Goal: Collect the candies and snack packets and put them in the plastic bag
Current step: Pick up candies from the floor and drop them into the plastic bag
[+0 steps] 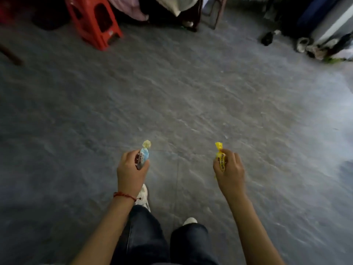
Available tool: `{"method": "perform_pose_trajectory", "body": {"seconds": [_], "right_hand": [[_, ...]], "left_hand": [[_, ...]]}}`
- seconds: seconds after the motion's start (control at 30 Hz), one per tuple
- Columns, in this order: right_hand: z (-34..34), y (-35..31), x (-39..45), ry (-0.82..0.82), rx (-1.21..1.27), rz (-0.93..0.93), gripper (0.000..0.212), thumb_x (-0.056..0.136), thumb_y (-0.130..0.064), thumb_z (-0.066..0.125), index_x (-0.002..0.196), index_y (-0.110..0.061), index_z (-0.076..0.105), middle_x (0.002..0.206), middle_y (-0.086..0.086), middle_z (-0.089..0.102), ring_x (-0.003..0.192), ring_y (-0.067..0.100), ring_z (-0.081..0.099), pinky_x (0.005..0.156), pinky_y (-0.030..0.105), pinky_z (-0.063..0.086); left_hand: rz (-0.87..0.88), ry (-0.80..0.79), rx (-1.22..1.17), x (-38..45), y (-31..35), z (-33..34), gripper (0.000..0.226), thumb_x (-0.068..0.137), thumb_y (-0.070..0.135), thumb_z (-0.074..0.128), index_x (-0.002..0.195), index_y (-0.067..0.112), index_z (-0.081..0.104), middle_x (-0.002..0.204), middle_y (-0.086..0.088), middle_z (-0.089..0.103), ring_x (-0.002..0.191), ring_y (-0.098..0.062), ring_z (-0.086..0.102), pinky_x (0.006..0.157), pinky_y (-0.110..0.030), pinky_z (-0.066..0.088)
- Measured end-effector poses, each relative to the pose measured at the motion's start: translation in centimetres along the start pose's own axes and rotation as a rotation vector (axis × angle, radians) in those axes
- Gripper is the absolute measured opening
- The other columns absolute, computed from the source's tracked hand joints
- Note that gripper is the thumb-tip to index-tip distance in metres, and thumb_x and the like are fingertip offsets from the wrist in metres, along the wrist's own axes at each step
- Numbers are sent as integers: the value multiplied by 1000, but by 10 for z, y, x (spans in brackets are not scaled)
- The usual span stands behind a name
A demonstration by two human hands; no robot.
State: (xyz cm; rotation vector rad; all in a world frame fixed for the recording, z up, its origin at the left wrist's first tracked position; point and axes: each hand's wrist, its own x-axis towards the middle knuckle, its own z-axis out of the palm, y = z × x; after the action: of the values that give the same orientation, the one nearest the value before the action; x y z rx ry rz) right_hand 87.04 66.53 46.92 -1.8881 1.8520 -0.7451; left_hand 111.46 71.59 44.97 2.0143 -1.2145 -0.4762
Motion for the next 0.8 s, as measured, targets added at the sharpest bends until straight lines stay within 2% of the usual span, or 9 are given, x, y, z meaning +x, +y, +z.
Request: {"method": "perform_pose_trajectory", "body": {"seconds": [0.23, 0.4, 0.5, 0.6, 0.7, 0.8], "right_hand": [[110, -122, 56, -214, -9, -158, 28, 84, -14, 62, 111, -8, 56, 91, 12, 51, 66, 29, 52, 56, 33, 37], [186, -223, 88, -317, 26, -285, 27, 86, -15, 60, 112, -9, 55, 99, 11, 53, 67, 20, 47, 63, 31, 38], [220, -273, 107, -380, 49, -341, 27, 86, -16, 60, 112, -11, 55, 96, 8, 51, 66, 22, 51, 59, 40, 49], [252, -316, 128, -433, 47, -406, 27, 87, -18, 59, 113, -12, 54, 93, 2, 46, 65, 22, 53, 54, 45, 53], [286, -355, 154, -462, 52, -469, 27, 86, -15, 61, 112, -8, 56, 95, 8, 50, 64, 22, 51, 54, 39, 49], [327, -391, 187, -506, 23, -521, 29, 87, -16, 60, 114, -7, 56, 99, 11, 52, 66, 19, 45, 56, 29, 35]], "left_hand": [[-213, 221, 2, 63, -92, -91, 28, 73, 2, 73, 100, -1, 63, 92, -16, 56, 72, -22, 55, 63, -28, 41], [-320, 333, 16, 107, -152, -162, 30, 72, 0, 73, 99, -2, 63, 91, -19, 56, 72, -21, 53, 62, -31, 43], [-379, 414, 17, 133, -177, -199, 30, 72, -2, 73, 101, -4, 63, 93, -20, 56, 72, -23, 53, 64, -30, 43], [-446, 494, 22, 159, -196, -224, 29, 73, -1, 72, 101, -3, 63, 94, -19, 54, 73, -22, 53, 65, -29, 41], [-464, 547, 21, 191, -216, -238, 29, 72, -1, 73, 99, -2, 64, 91, -18, 54, 72, -25, 55, 65, -31, 42], [-493, 579, 35, 233, -238, -247, 29, 71, -2, 74, 97, -2, 64, 90, -18, 55, 69, -27, 57, 65, -31, 44]]}}
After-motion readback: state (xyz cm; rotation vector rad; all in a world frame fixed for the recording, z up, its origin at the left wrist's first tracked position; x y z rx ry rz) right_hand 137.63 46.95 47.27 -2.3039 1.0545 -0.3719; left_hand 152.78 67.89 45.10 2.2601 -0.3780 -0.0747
